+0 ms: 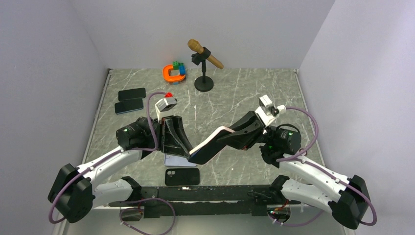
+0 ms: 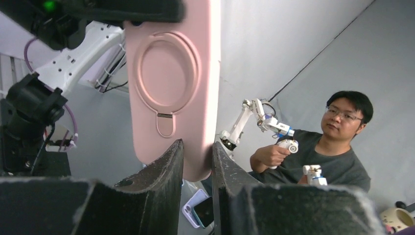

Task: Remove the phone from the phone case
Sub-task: Remove the phone case from the phone.

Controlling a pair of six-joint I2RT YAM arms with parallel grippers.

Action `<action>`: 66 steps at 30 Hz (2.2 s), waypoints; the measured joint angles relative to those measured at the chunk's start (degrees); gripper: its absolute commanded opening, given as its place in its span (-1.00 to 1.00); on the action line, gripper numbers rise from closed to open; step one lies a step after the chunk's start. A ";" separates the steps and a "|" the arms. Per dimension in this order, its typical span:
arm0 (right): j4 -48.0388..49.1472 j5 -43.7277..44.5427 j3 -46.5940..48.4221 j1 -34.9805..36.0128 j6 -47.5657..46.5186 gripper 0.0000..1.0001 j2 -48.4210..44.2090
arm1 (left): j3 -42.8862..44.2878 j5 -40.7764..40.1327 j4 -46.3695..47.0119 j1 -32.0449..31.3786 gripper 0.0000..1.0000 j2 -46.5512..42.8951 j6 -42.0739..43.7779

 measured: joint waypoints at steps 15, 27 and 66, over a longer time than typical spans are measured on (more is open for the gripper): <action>-11.87 4.46 -5.01 7.02 -1.22 -1.00 1.31 | 1.05 -12.28 -55.41 3.76 -0.85 -9.38 38.97; -28.02 17.09 -6.88 -10.73 17.64 -1.00 -4.55 | 0.46 -20.37 -85.46 3.87 0.54 -23.93 64.22; -4.87 12.83 -10.32 -13.51 42.21 -1.00 8.44 | -8.22 -13.38 -46.66 3.87 -0.50 -15.96 38.86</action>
